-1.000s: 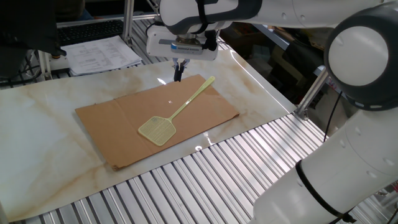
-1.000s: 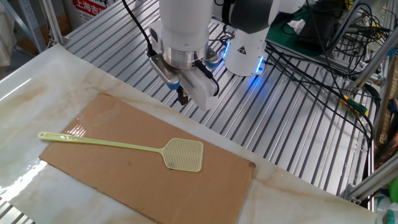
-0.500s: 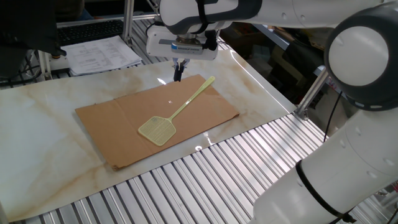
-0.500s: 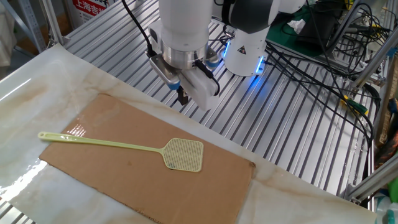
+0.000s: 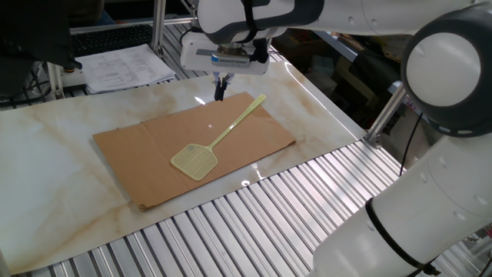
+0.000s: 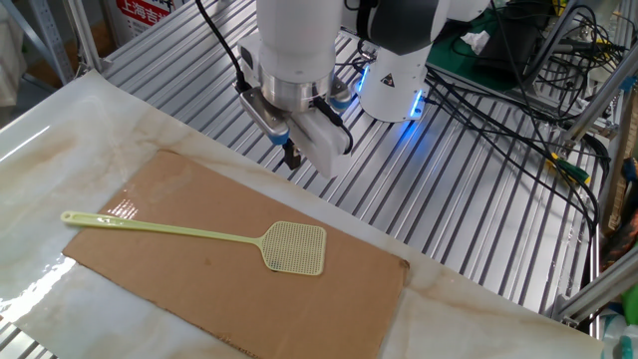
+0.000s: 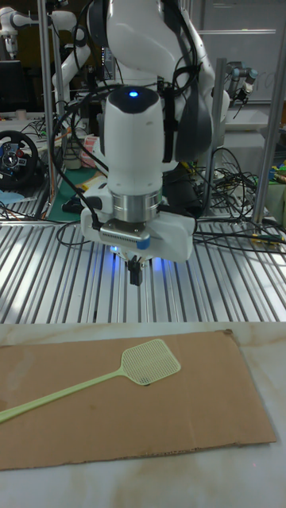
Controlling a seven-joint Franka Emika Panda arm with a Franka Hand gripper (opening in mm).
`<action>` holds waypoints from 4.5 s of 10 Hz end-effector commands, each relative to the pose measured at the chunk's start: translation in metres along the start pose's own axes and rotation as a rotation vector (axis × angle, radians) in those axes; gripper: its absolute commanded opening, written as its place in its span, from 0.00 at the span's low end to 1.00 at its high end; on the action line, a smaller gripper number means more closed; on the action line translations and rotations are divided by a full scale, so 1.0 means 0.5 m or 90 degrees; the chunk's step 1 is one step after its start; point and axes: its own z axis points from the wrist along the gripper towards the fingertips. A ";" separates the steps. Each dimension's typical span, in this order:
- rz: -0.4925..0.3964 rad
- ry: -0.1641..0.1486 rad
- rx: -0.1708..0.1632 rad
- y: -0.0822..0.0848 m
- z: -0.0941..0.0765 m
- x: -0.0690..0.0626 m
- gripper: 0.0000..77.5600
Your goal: Swat with a flyswatter
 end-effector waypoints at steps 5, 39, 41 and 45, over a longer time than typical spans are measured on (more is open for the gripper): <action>-0.016 -0.019 -0.010 -0.021 0.071 -0.045 0.00; 0.198 -0.041 -0.018 -0.101 0.193 -0.217 0.00; 0.205 -0.048 -0.008 -0.117 0.205 -0.235 0.00; 0.207 -0.052 -0.002 -0.153 0.233 -0.264 0.00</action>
